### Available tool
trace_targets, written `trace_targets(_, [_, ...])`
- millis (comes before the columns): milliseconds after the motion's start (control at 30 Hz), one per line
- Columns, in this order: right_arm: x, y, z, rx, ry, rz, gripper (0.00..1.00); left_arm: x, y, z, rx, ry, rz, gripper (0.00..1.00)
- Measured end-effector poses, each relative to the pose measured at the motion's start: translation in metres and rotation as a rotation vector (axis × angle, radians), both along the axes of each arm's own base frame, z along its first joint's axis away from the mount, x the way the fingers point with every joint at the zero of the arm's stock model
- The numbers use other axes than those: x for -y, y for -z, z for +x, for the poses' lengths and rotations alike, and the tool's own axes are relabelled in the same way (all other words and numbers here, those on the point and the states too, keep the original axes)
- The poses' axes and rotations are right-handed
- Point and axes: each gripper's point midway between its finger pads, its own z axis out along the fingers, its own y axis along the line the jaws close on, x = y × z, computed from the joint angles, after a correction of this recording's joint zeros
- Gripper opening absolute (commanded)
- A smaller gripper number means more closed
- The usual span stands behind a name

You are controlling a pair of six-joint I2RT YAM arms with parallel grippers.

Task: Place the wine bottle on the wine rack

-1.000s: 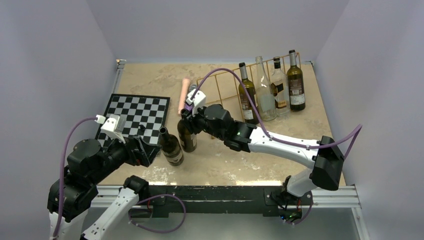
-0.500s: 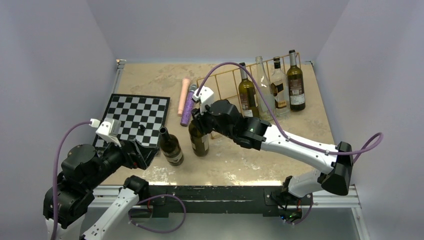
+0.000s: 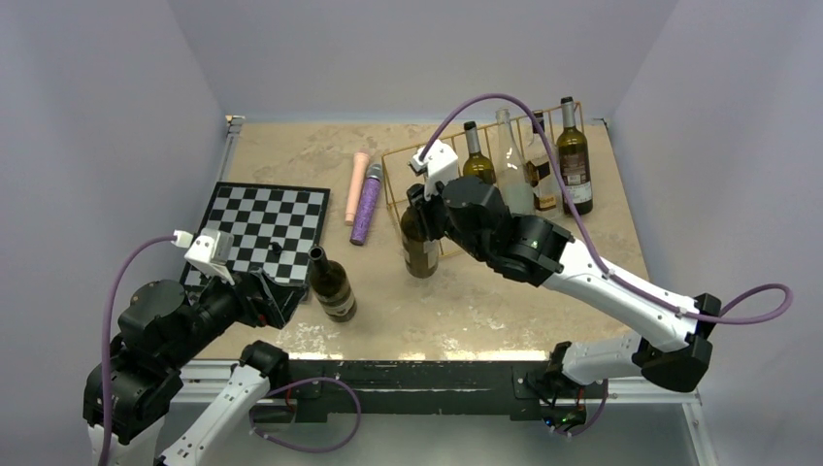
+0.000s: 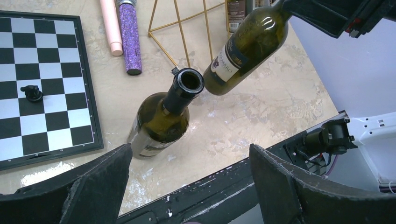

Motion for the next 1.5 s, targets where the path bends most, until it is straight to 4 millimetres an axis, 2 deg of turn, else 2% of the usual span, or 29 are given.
trace_targets(367, [0.074,0.012,0.058,-0.035,0.222,-0.101,0.0,0.0,0.0,0.0,0.0,0.0,0.0,0.99])
trace_targets(467, [0.083,0.019,0.069,-0.048,0.257,-0.119,0.0,0.0,0.0,0.0,0.0,0.0,0.0,0.99])
trace_targets(867, [0.08,0.062,0.093,-0.138,0.277,-0.19,0.0,0.0,0.0,0.0,0.0,0.0,0.0,0.99])
trace_targets(1167, [0.079,0.066,0.114,-0.151,0.298,-0.174,0.0,-0.001,0.004,-0.002,-0.016,-0.003,0.008,0.99])
trace_targets(1500, [0.071,0.077,0.149,-0.183,0.322,-0.156,0.0,-0.003,0.004,-0.004,-0.008,-0.007,0.006,0.99])
